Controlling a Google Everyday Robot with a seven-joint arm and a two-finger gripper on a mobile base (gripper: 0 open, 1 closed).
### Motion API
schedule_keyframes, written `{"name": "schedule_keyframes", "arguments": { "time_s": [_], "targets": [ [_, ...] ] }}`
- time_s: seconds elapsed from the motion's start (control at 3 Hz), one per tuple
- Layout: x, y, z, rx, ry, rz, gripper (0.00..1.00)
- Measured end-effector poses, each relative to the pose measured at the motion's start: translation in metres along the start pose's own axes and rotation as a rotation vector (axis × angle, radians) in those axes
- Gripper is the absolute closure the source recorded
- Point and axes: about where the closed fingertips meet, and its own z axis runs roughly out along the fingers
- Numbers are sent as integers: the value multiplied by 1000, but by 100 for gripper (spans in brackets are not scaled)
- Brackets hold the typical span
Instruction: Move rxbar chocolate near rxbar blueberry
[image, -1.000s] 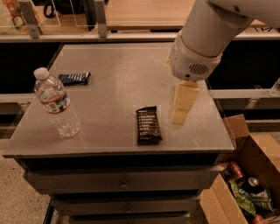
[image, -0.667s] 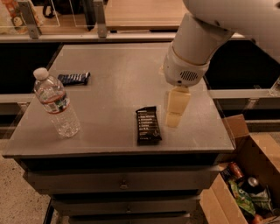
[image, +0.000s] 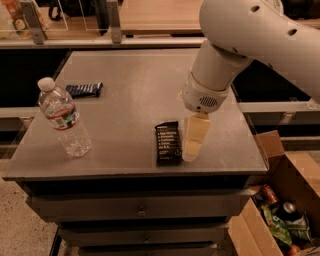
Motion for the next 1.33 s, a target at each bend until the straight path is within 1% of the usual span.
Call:
{"name": "schedule_keyframes", "arguments": {
  "time_s": [0.67, 1.0, 1.33],
  "targets": [
    [-7, 7, 25, -20, -24, -22, 0],
    [-8, 7, 30, -18, -30, -20, 17],
    [-9, 8, 37, -13, -37, -26, 41]
  ]
}}
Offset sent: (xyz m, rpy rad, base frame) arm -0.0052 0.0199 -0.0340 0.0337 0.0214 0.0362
